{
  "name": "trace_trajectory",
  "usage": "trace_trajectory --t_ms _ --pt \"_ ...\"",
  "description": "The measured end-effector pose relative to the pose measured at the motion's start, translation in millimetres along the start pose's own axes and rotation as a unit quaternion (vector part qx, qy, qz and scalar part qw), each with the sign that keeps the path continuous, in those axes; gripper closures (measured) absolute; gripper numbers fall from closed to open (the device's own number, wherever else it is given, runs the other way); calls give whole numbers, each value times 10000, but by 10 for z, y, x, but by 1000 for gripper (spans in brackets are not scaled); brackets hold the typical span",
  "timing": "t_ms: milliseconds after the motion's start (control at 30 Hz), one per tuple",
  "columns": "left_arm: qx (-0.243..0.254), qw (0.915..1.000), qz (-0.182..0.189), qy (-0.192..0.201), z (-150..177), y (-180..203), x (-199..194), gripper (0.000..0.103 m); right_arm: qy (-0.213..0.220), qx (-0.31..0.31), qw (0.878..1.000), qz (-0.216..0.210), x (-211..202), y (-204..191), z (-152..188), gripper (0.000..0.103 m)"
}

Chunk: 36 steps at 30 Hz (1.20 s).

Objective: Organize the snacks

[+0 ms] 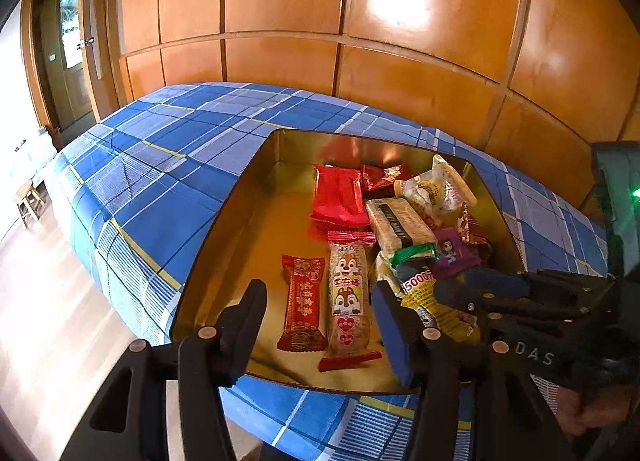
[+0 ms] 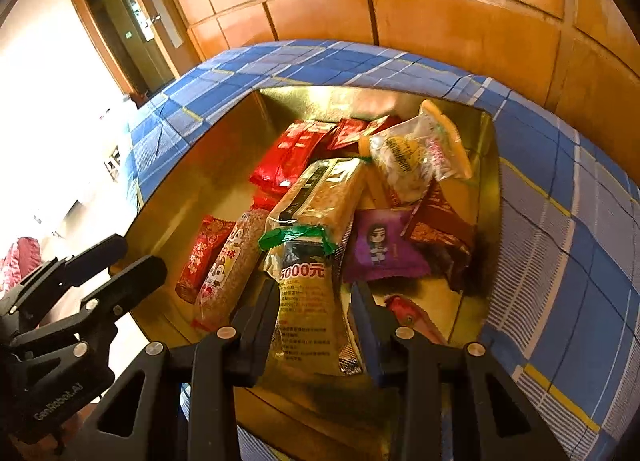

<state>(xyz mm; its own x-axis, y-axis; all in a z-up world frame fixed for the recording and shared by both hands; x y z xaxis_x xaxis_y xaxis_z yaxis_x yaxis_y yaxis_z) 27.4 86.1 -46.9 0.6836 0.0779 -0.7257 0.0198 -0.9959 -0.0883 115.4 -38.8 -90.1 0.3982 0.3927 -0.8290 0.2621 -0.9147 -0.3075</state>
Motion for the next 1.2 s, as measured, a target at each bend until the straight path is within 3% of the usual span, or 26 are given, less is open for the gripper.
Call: trace_trajectory --t_ms 433,633,800,1200 --pt "128 9998 -29 161 -10 167 -137 34 955 252 9945 352 -461 114 99 64" --pt "173 9992 -140 337 -2 245 -235 21 1420 352 9868 699 -706 195 206 62" --pt "203 9987 -190 420 -2 302 -288 12 1508 381 9843 839 -777 251 278 61" --pt "224 9984 -211 475 -3 333 -337 8 1536 356 9835 885 -797 244 333 61"
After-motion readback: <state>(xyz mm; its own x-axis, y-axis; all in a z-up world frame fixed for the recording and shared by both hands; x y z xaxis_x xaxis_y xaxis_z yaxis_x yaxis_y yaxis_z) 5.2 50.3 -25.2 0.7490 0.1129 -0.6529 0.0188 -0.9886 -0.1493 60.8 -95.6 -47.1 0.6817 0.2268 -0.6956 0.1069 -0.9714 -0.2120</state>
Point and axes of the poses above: each gripper's, at about its wrist camera, not at the fingertips, and x roughly the way its jaws point, y to its right, z to its underside, the point moved 3 cm from there along x, roughly the way its jaws point, and after that the axes turned 13 degrees about x, right-handed, at the moved point
